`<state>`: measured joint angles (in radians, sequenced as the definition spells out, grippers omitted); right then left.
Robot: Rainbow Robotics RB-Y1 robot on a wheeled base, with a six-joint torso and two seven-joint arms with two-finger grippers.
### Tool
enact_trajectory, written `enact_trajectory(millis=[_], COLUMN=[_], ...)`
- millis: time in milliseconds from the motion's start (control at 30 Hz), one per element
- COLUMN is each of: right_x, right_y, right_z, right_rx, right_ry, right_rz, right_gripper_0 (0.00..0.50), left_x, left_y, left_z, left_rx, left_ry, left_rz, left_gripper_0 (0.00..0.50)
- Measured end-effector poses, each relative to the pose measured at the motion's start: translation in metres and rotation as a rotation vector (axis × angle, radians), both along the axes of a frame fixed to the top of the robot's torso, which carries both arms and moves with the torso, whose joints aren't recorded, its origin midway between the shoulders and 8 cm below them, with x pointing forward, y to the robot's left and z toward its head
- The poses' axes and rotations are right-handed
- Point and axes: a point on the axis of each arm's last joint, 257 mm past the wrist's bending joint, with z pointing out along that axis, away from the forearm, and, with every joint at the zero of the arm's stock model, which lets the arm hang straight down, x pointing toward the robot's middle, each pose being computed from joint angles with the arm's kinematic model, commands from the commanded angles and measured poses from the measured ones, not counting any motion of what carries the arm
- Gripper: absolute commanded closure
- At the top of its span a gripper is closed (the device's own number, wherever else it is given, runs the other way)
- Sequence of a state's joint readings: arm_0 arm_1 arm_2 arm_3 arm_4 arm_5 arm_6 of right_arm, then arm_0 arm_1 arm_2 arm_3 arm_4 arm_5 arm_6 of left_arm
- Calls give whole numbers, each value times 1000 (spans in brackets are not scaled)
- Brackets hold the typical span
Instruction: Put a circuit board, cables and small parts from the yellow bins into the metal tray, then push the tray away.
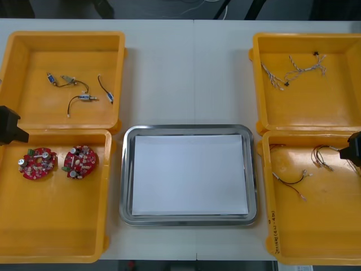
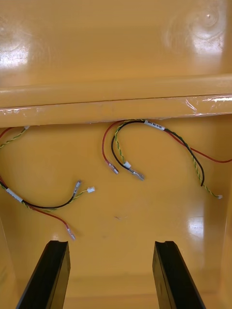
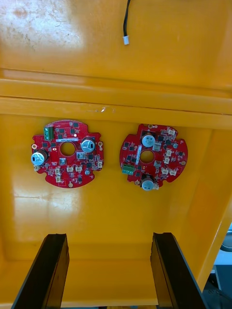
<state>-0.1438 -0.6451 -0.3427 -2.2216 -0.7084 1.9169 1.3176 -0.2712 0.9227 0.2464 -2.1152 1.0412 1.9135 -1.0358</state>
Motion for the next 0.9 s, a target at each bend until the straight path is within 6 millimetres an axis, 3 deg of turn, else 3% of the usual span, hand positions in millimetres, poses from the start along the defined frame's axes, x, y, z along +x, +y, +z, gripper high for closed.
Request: enact_trajectory(millis=[900], right_x=[0], right_y=[0], right_z=[0], right_rx=[0], right_ry=[1], right_rz=[0], right_gripper_0=[0], left_x=[0], left_y=[0], left_z=[0], left_rx=[0], left_ry=[0], left_rz=[0], left_gripper_0=[0])
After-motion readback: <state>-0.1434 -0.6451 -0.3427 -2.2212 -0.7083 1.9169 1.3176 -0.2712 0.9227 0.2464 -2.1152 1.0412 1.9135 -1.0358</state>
